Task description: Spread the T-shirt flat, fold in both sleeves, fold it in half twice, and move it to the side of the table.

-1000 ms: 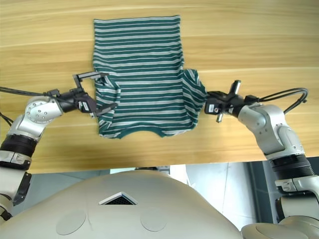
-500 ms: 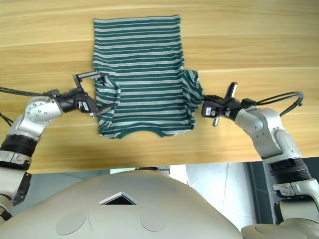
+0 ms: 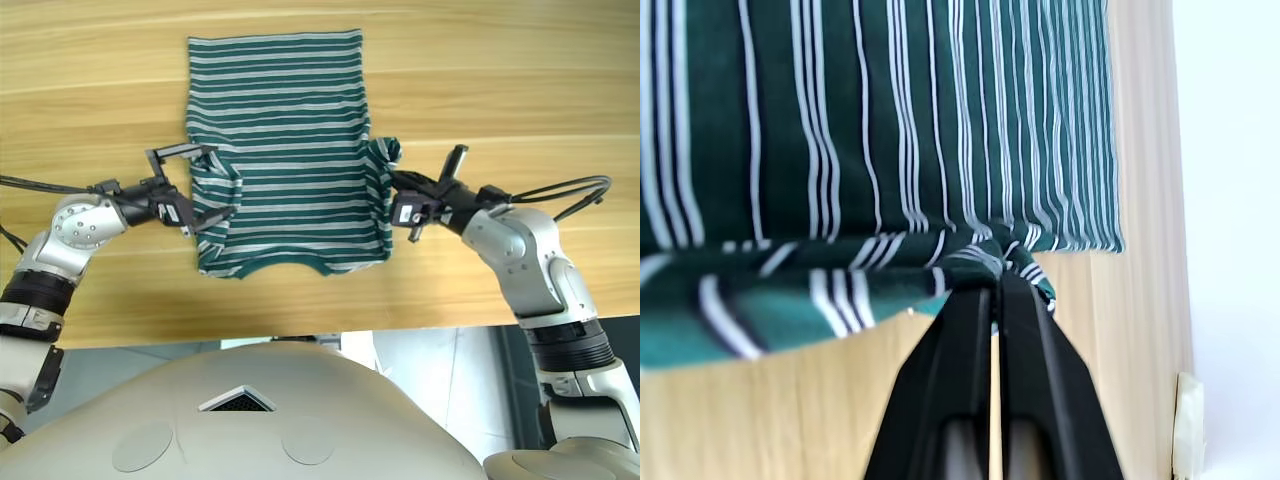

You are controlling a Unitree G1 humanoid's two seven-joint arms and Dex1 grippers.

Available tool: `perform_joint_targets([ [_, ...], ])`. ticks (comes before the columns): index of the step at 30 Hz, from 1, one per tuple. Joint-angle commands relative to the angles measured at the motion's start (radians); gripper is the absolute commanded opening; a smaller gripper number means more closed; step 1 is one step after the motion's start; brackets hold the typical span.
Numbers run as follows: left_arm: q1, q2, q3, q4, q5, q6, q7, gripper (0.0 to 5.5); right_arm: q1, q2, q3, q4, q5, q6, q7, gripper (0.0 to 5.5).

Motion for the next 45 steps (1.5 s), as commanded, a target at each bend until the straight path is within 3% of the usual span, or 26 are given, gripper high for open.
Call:
perform_joint_targets([
  [1,-0.003,-0.005,-0.005,-0.008,0.014,0.004,0.003,5.4,-0.069,0.065,0.074,-0.03,-0.005,-0.005,0.04,0.02],
  [6,-0.005,-0.009,-0.007,-0.008,0.016,0.005,0.003,5.4,-0.124,0.122,0.176,0.044,-0.105,0.026,0.062,0.02],
  [14,-0.008,-0.015,-0.009,-0.007,0.017,0.01,0.001,5.4,-0.159,0.18,0.241,0.111,-0.159,0.067,0.081,0.02],
  [27,-0.012,-0.02,-0.014,-0.009,0.016,0.011,-0.005,5.4,-0.15,0.205,0.206,0.008,-0.038,0.1,0.122,0.02],
  [39,-0.001,-0.02,-0.014,-0.005,0.019,0.007,0.002,5.4,-0.154,0.215,0.251,0.052,-0.103,0.126,0.117,0.02],
  [45,-0.002,-0.023,-0.017,0.0,0.022,0.008,0.003,5.4,-0.176,0.238,0.226,0.091,-0.11,0.145,0.076,1.19],
])
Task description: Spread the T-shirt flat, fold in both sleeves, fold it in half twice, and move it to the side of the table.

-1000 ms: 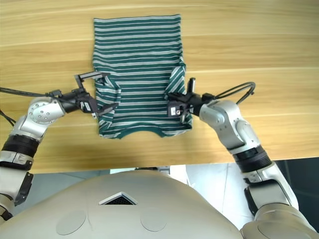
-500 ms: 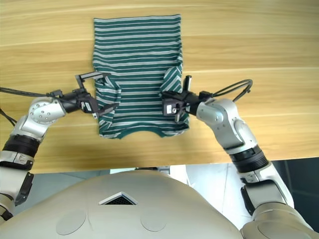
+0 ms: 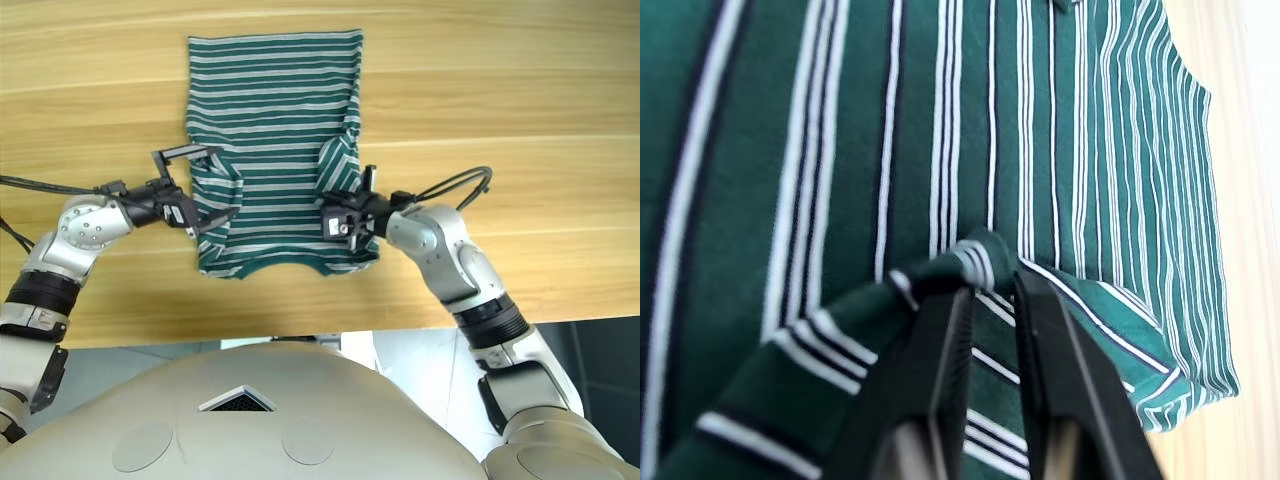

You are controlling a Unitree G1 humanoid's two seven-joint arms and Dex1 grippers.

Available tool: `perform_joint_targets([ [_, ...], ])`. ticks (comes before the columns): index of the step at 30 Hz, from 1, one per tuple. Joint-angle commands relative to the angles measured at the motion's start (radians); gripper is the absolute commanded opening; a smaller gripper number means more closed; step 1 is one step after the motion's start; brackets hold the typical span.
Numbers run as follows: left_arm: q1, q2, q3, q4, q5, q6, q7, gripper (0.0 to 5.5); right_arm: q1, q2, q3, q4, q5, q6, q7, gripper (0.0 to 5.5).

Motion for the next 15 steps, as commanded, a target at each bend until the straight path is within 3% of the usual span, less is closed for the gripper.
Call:
perform_joint_targets([
  [1,-0.003,-0.003,-0.009,0.007,0.021,0.006,0.002,5.4,-0.036,0.02,-0.029,0.027,-0.004,0.026,-0.033,1.38],
  [7,-0.001,-0.004,-0.011,0.005,0.018,0.005,0.0,5.4,-0.04,0.046,-0.047,-0.006,0.052,0.02,-0.039,2.16],
  [10,0.005,-0.003,-0.013,-0.004,0.007,0.002,-0.007,5.4,-0.011,0.052,-0.088,-0.117,0.205,-0.008,0.003,2.78],
  [15,0.077,0.077,0.027,-0.145,-0.213,0.002,-0.1,5.4,0.031,-0.047,-0.389,-0.23,0.48,-0.015,0.029,3.68],
])
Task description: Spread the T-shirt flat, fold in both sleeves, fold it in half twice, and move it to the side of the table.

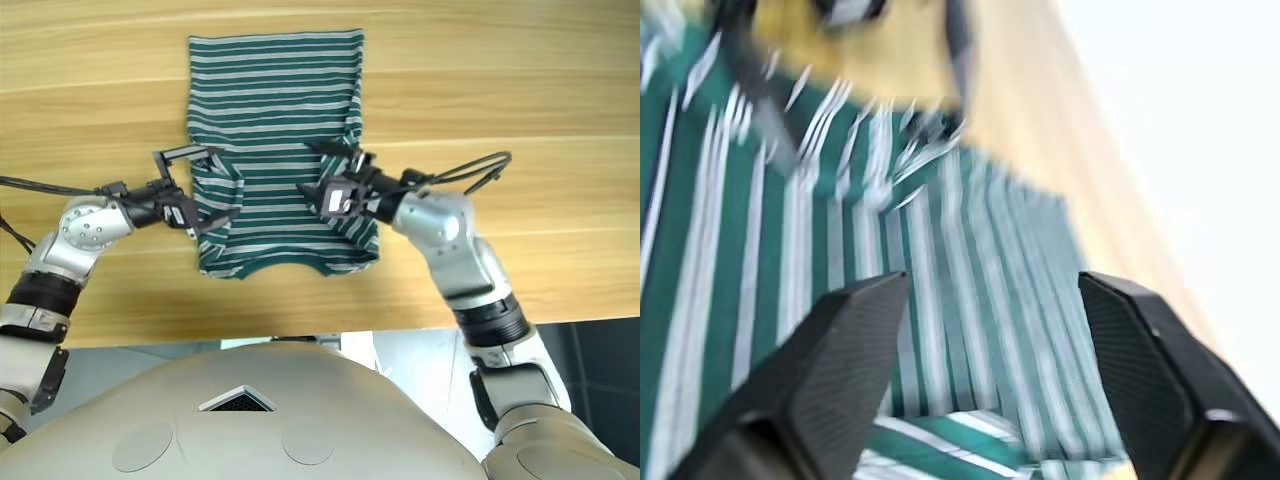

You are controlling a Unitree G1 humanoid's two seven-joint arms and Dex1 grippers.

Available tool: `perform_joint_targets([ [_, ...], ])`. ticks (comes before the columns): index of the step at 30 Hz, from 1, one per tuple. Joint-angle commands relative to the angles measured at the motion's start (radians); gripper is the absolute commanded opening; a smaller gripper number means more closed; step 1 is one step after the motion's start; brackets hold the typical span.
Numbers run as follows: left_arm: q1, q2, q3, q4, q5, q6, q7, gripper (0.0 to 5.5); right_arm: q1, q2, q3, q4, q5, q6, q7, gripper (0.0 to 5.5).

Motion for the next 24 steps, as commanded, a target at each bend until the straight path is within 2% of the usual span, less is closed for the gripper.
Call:
perform_joint_targets([
  [1,0.075,0.113,0.041,-0.146,-0.214,0.008,-0.102,5.4,0.066,-0.127,-0.249,-0.025,0.104,-0.029,0.022,3.75],
  [4,0.186,0.239,0.069,-0.262,-0.378,0.021,-0.209,5.4,0.184,-0.27,-0.36,0.066,-0.017,-0.085,0.025,4.36],
  [9,0.296,0.37,0.164,-0.217,-0.248,0.004,-0.225,5.4,0.43,-0.412,-0.42,0.117,-0.13,-0.16,0.078,5.18],
  [12,0.352,0.381,0.187,-0.165,-0.062,-0.017,-0.164,5.4,0.556,-0.436,-0.356,0.079,-0.161,-0.197,0.135,5.23],
  [18,0.417,0.307,0.115,-0.223,0.062,-0.035,-0.106,5.4,0.507,-0.429,-0.168,0.035,-0.19,-0.236,0.2,5.23],
  [24,0.364,0.237,0.017,-0.228,0.075,-0.037,-0.11,5.4,0.419,-0.383,-0.065,0.01,-0.197,-0.233,0.183,5.23],
])
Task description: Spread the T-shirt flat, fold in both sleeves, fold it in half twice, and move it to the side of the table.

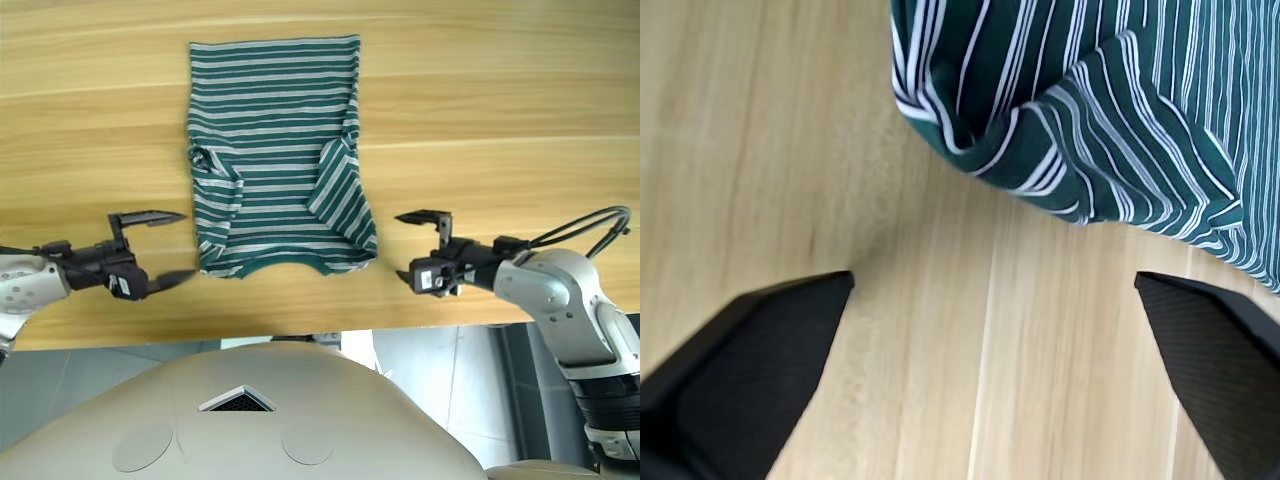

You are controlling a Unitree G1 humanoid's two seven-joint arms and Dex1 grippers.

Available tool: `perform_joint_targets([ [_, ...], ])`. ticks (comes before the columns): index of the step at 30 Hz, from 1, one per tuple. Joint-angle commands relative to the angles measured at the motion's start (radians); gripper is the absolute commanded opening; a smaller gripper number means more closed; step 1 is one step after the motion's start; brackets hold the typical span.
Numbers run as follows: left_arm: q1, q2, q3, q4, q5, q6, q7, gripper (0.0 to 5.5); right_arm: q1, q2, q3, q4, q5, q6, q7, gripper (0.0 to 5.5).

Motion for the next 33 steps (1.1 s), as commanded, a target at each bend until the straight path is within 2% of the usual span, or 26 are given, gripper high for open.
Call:
perform_joint_targets([
  [1,-0.022,-0.043,-0.083,0.03,0.076,0.036,-0.033,5.4,-0.023,0.042,0.093,-0.001,-0.043,0.015,0.016,5.23],
  [6,-0.074,-0.058,-0.117,0.078,0.119,0.033,-0.018,5.4,-0.081,0.072,0.142,0.006,-0.056,0.025,0.005,5.23],
  [7,-0.083,-0.056,-0.124,0.093,0.136,0.033,-0.014,5.4,-0.087,0.076,0.15,0.005,-0.058,0.026,0.005,5.04],
  [13,-0.101,-0.031,-0.152,0.13,0.18,0.022,0.004,4.36,-0.103,0.079,0.18,0.018,-0.067,0.027,-0.013,3.98],
  [33,-0.125,0.018,-0.223,0.162,0.134,-0.009,-0.035,0.9,-0.125,0.072,0.174,0.055,-0.076,0.039,-0.055,0.4],
])
